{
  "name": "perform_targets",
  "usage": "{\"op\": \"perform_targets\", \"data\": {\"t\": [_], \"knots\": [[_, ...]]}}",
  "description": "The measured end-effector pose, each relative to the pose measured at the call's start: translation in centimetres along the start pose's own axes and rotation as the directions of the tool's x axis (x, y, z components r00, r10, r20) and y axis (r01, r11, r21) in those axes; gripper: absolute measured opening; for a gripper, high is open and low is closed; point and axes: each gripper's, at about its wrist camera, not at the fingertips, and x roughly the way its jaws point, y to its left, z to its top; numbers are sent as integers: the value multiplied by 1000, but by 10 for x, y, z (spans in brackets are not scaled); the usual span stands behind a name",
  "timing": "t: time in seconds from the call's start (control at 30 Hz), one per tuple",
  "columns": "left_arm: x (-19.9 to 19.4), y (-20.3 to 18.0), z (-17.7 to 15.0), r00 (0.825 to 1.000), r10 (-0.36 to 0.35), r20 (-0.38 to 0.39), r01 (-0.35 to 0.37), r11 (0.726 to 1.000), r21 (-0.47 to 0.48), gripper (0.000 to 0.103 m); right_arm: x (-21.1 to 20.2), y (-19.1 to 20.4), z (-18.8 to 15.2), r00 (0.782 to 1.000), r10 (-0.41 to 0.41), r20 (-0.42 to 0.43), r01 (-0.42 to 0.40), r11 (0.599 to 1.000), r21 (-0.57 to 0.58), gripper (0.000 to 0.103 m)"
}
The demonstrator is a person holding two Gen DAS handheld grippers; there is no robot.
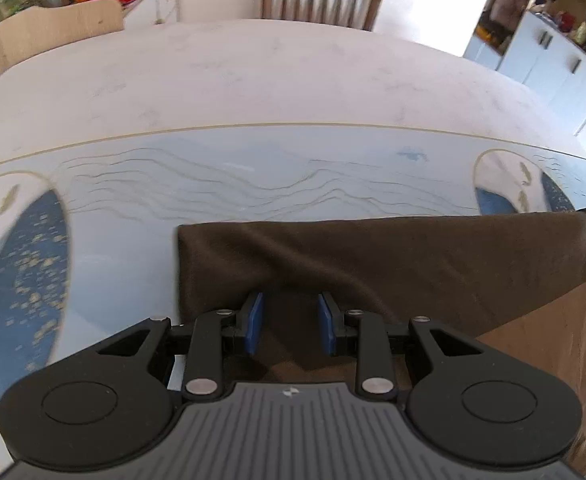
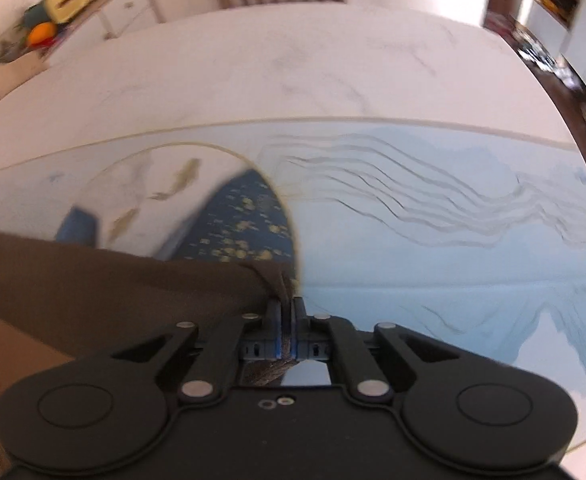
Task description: Fold clothes
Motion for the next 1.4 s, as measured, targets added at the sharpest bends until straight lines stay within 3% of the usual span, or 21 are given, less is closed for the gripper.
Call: {"op": "perform_targets", "data": {"t": [0.07,0.17,0.23,0.27,0.37,0.5,0.57,0.63,0.67,0.73,0.83,1.0,1.17,1.23,1.4], "knots": [[-13,5,-3,1000,2,-1,-2,1000,-19,28,-15,11,1,998,-9,55,13,998,-62,103],[-32,8,-21,1000,-19,-24,18,999,-32,33,-33,32,7,995,44,94,-29,987,-158,103],[-41,5,-36,999,-18,-48,16,999,-35,60,-34,49,13,993,78,91,-59,977,-204,103],[-43,2,-45,998,-7,-61,5,999,-35,63,-33,58,15,991,99,87,-77,971,-225,103],[-43,-10,-68,993,44,-108,-47,999,-21,63,-23,91,21,985,160,56,-136,943,-304,103],[-47,-12,-87,991,49,-122,-57,996,-65,63,-3,140,22,973,232,-10,-215,887,-408,103],[-48,-11,-92,990,72,-121,-81,994,-73,62,6,164,19,965,258,-37,-247,858,-451,103],[-49,-9,-93,990,84,-115,-94,992,-82,36,13,188,17,958,280,-62,-273,823,-499,103],[-50,-8,-93,990,89,-111,-99,991,-86,31,16,199,15,955,287,-70,-280,805,-522,103],[-52,-8,-94,990,93,-102,-102,991,-91,10,23,221,13,949,302,-91,-299,768,-566,103],[-58,-12,-98,988,131,-77,-137,988,-72,3,36,243,11,948,299,-107,-301,737,-605,103],[-65,7,-104,984,157,-83,-169,970,-172,2,52,240,14,959,257,-116,-275,755,-595,103],[-69,12,-106,991,100,-92,-119,964,-239,2,52,233,17,955,268,-127,-289,746,-600,103],[-70,11,-106,992,71,-107,-98,960,-264,6,50,242,18,959,247,-136,-277,741,-611,103],[-76,5,-114,992,54,-113,-86,950,-300,20,36,278,27,940,324,-109,-313,689,-654,103]]}}
